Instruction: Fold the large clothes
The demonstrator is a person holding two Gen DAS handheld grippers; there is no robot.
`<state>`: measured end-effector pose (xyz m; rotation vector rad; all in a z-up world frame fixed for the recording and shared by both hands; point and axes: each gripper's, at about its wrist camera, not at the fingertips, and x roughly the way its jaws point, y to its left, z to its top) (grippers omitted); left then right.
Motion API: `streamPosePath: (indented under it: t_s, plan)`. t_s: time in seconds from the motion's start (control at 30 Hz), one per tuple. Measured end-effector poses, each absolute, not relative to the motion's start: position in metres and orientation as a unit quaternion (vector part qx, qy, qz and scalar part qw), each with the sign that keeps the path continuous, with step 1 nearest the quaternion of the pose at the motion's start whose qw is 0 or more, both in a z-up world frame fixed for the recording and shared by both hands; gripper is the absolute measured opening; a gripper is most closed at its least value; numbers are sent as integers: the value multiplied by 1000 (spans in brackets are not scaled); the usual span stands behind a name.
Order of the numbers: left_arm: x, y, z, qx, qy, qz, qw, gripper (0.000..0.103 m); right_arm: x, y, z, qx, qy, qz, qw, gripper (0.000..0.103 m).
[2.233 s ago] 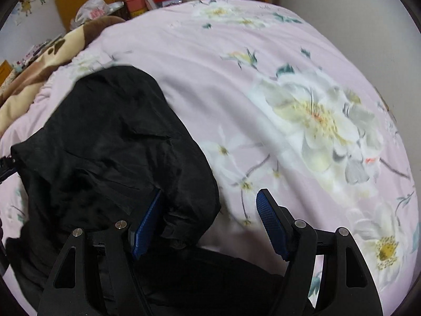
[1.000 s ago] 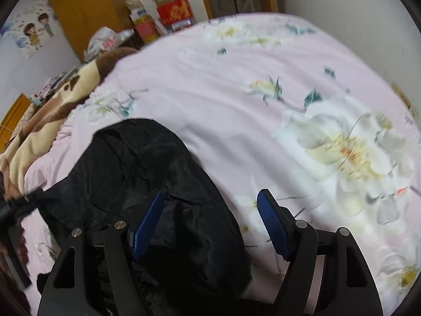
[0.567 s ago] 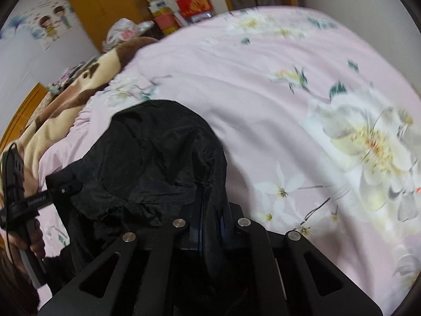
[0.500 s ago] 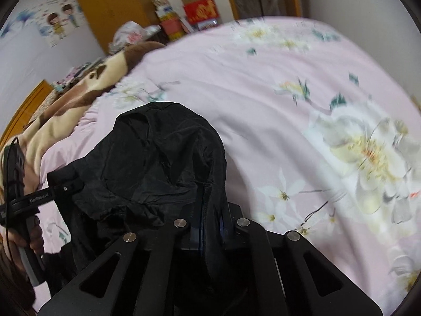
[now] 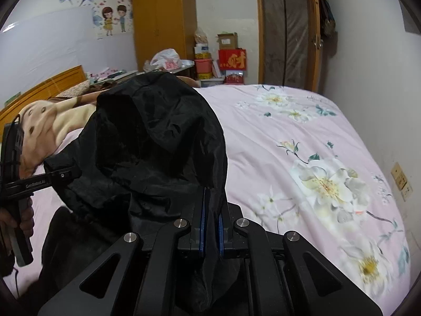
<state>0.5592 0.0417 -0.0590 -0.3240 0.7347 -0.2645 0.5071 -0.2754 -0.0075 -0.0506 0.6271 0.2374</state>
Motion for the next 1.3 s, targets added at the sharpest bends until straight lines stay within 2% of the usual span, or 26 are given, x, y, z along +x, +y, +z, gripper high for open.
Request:
streamPosePath:
  t_s: [0.2, 0.27, 0.33, 0.7, 0.83, 0.87, 0.93, 1.0, 1.03, 1.07, 1.17, 1.3]
  plan:
    - [510, 49, -70, -160, 363, -126, 909, 15, 460, -271, -12, -71, 302, 122, 943, 7]
    - [498, 53, -73, -171, 362, -133, 906, 20, 448, -272, -18, -84, 305, 113, 942, 7]
    - [489, 59, -77, -184, 365, -131, 903, 34, 439, -273, -24, -106, 305, 94, 942, 7]
    - [460, 119, -94, -271, 409, -65, 869, 37, 398, -291, -41, -71, 317, 84, 942, 7]
    - [438, 140, -85, -297, 399, -56, 865, 38, 386, -315, -42, 0, 325, 74, 943, 7]
    - [431, 141, -77, -289, 396, -54, 870, 41, 383, -320, -43, 17, 331, 79, 940, 7]
    - [420, 135, -60, -280, 391, -75, 874, 64, 374, -323, -46, 33, 345, 94, 933, 7]
    - [417, 123, -40, -283, 379, -104, 875, 80, 370, -321, -46, 26, 354, 98, 930, 8]
    - [419, 113, -28, -277, 376, -122, 876, 84, 368, -319, -45, 18, 355, 99, 929, 9]
    - [419, 105, -19, -270, 373, -133, 877, 84, 365, -318, -45, 15, 356, 95, 929, 15]
    - [433, 71, 2, -277, 401, -212, 847, 98, 358, -314, -40, 31, 357, 107, 927, 16]
    - [444, 21, 13, -272, 445, -268, 810, 99, 347, -311, -34, 46, 351, 121, 928, 16]
